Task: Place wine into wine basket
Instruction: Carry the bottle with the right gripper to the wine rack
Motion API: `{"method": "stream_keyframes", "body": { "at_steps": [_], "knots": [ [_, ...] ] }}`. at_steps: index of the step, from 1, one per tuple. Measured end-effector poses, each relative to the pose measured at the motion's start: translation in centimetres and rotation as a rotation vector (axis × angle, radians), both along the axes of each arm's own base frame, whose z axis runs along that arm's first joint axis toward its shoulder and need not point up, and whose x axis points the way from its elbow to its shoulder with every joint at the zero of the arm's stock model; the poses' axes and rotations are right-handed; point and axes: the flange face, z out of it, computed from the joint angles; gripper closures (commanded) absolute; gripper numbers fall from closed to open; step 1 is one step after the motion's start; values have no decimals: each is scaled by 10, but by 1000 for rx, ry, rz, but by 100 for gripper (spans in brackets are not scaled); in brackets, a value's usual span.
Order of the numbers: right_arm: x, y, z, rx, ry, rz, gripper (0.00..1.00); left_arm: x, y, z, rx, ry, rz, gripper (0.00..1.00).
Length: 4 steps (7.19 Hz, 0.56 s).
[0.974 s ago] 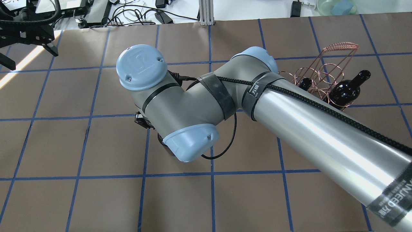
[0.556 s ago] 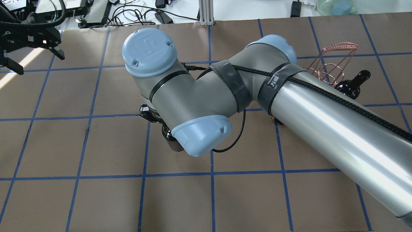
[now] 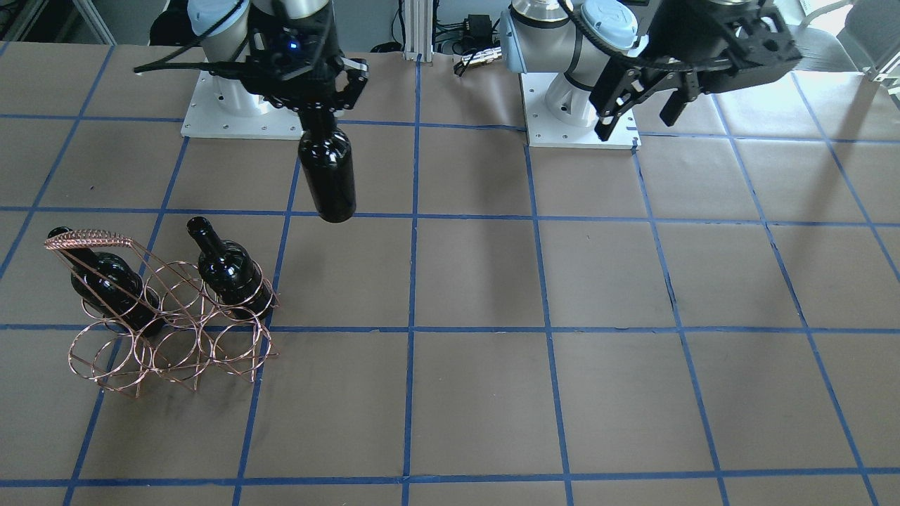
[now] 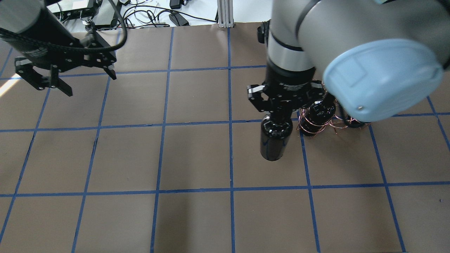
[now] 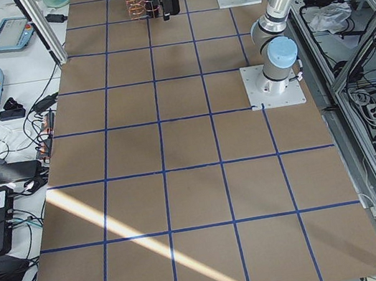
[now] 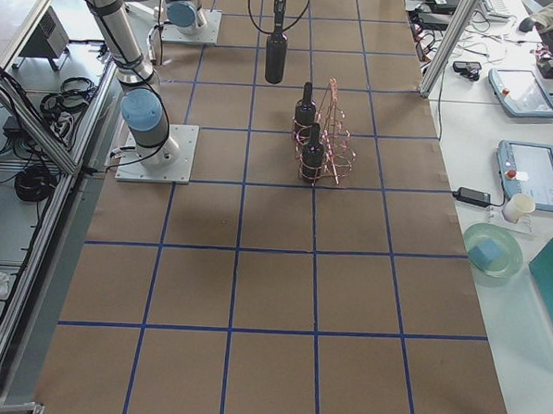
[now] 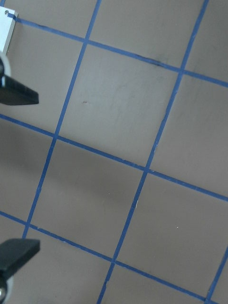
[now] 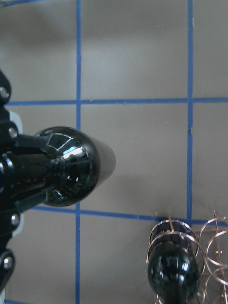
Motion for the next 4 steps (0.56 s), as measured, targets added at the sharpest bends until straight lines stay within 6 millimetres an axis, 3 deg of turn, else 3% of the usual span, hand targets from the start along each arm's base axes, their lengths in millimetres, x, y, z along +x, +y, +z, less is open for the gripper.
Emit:
{"method": "stream_keyframes", "body": {
  "at_steps": [1,3,4],
  "knots": [
    [-46,-7,9,7,23,60,100,-14,0,-5,-10,-21,-39,0],
    [-130,-23,18,11,27,98,100,-16,-8,-13,-15,-69,-183,0],
    [-161,-30,21,-11,19,110,100,-16,-12,-18,-8,-75,-245,0]
  ]
}}
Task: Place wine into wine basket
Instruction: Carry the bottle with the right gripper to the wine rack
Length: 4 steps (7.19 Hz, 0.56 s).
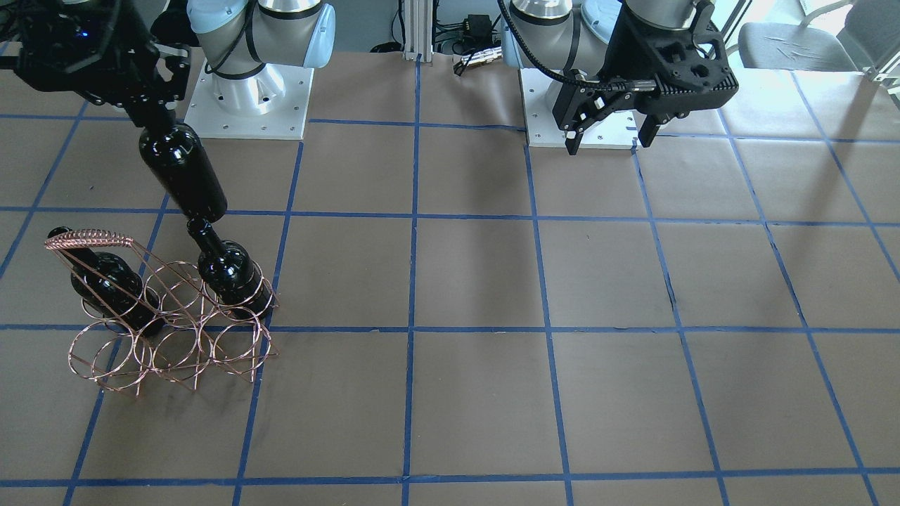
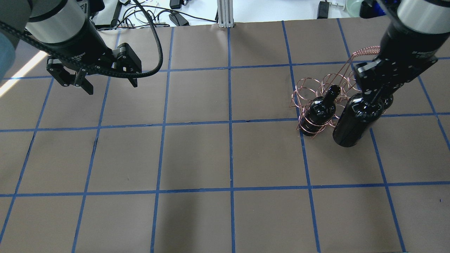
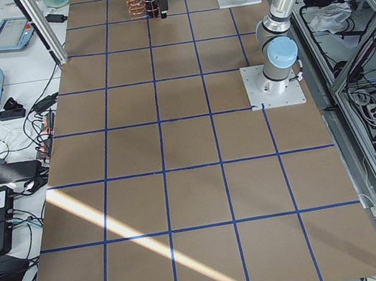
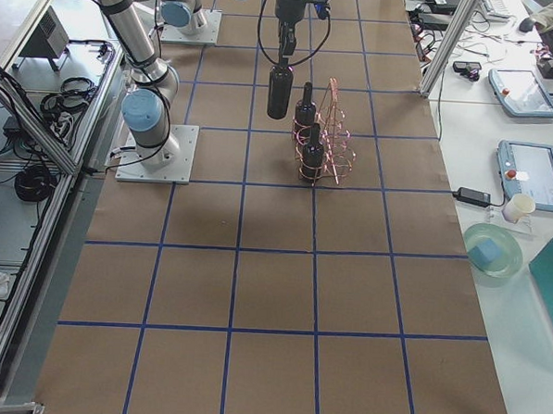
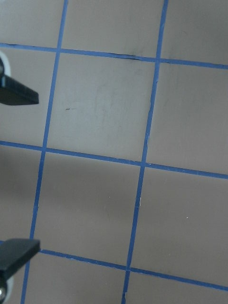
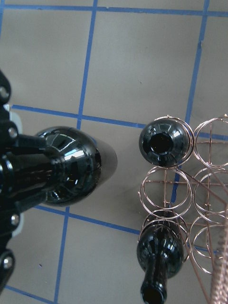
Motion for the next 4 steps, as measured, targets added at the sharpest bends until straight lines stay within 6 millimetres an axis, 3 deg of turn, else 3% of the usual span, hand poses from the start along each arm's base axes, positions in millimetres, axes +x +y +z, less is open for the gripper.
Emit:
{"method": "stream_keyframes", "body": {
  "at_steps": [1,4],
  "knots": [
    [-17,-8,5,-50,-10,11,100,0,-3,-3,7,-5,-62,0],
    [-28,-49,4,-145,-45,26,100,0,-10,4,-59,-11,-124,0]
  ]
}}
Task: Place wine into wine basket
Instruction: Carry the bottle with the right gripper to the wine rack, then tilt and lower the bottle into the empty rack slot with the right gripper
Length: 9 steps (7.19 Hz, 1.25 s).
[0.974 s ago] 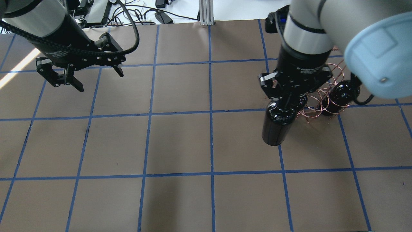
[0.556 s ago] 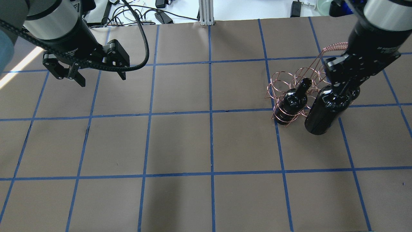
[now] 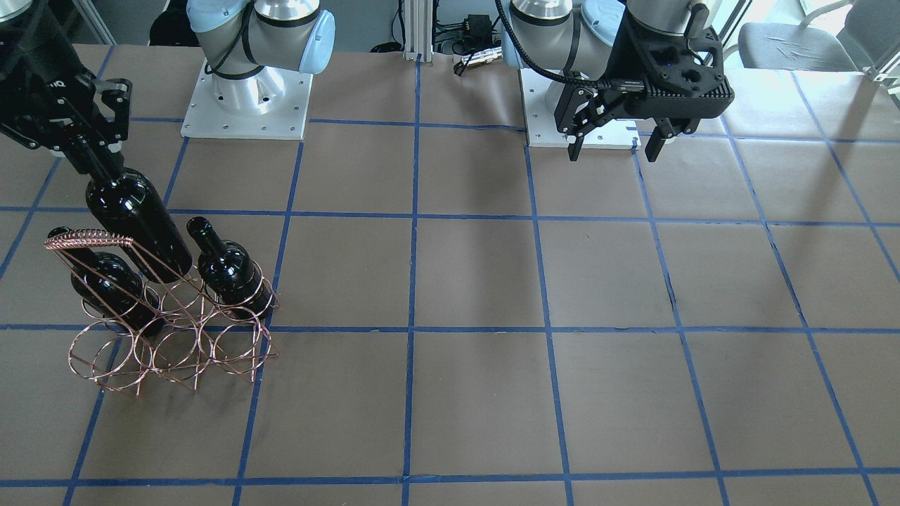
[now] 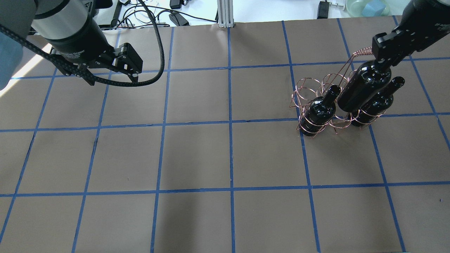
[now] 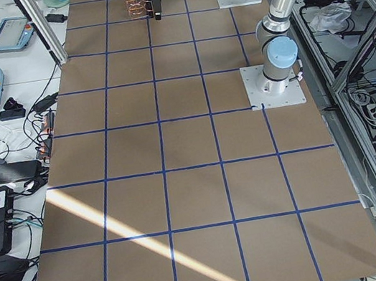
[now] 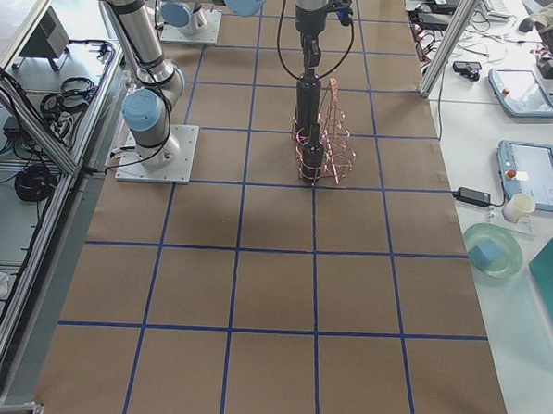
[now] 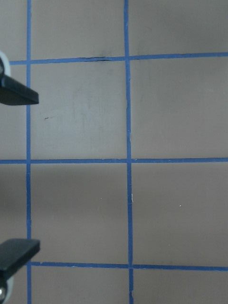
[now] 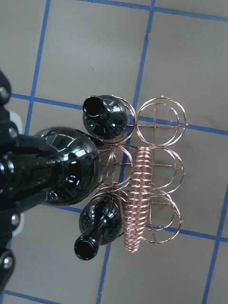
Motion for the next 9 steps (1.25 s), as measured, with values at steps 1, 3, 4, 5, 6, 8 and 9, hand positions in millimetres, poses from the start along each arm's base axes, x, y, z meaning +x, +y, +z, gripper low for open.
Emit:
{"method": "stream_keyframes", "body": {
  "at_steps": [1,3,4,5,6,8,9],
  "knots": [
    [-2,-14,-5,4,-5,18,100,0,-5,0,-26,-1,-15,0],
    [-7,-33,-21,35,-3,61,100,0,-9,5,-65,13,34,0],
    [-8,-40,-31,51,-4,82,100,-1,-11,8,-75,26,57,0],
    [-9,-44,-38,63,-5,107,100,-2,-10,12,-84,35,67,0],
    [-10,-47,-44,73,-7,124,100,-2,-7,17,-94,40,70,0],
    [-13,-53,-55,91,-6,166,100,-4,-5,20,-100,55,61,0],
    [-14,-54,-58,99,-6,177,100,-4,-5,21,-101,58,60,0]
  ]
}}
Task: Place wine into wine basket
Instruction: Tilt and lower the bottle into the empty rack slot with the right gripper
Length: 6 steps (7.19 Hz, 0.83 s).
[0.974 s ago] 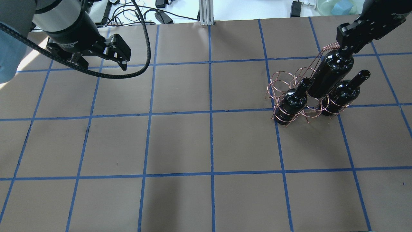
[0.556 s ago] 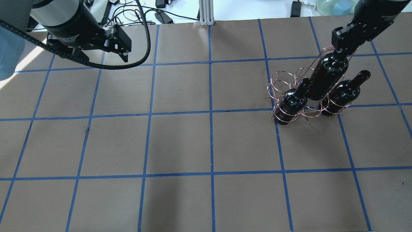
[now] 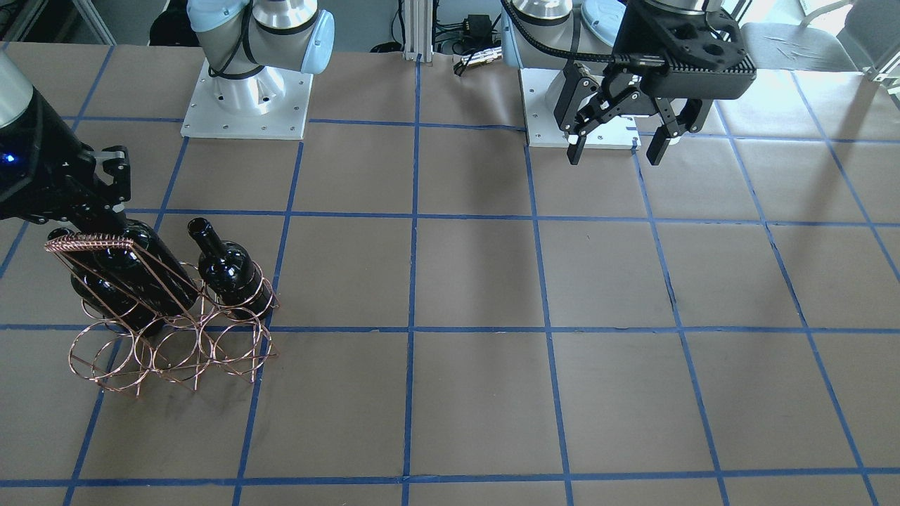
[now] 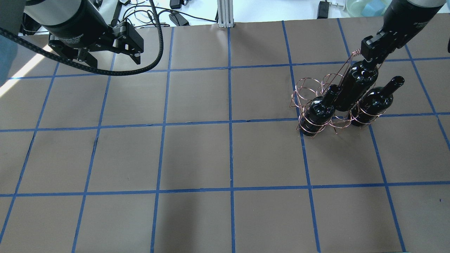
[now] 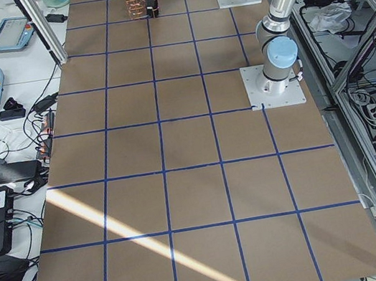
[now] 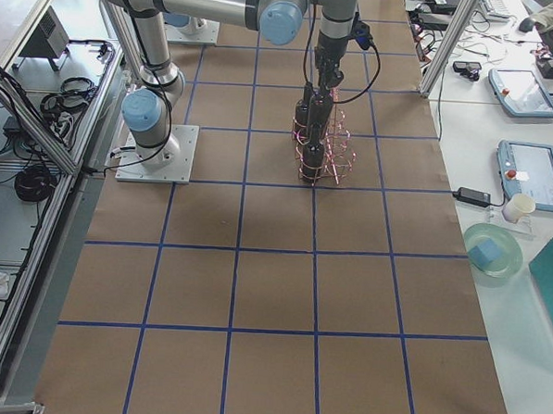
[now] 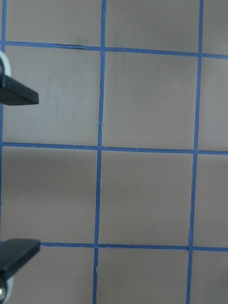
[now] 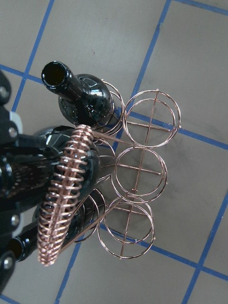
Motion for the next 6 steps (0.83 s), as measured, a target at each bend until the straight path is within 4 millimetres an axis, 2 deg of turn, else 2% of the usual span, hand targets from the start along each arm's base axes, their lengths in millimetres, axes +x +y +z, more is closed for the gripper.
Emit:
{"method": "stream_keyframes", "body": {
  "at_steps": [4,6],
  "knots": [
    [1,8,13,3,28,-56,100,1,0,4,-7,3,1,0],
    [1,9,9,19,26,-55,100,0,0,3,-3,0,-7,0]
  ]
}}
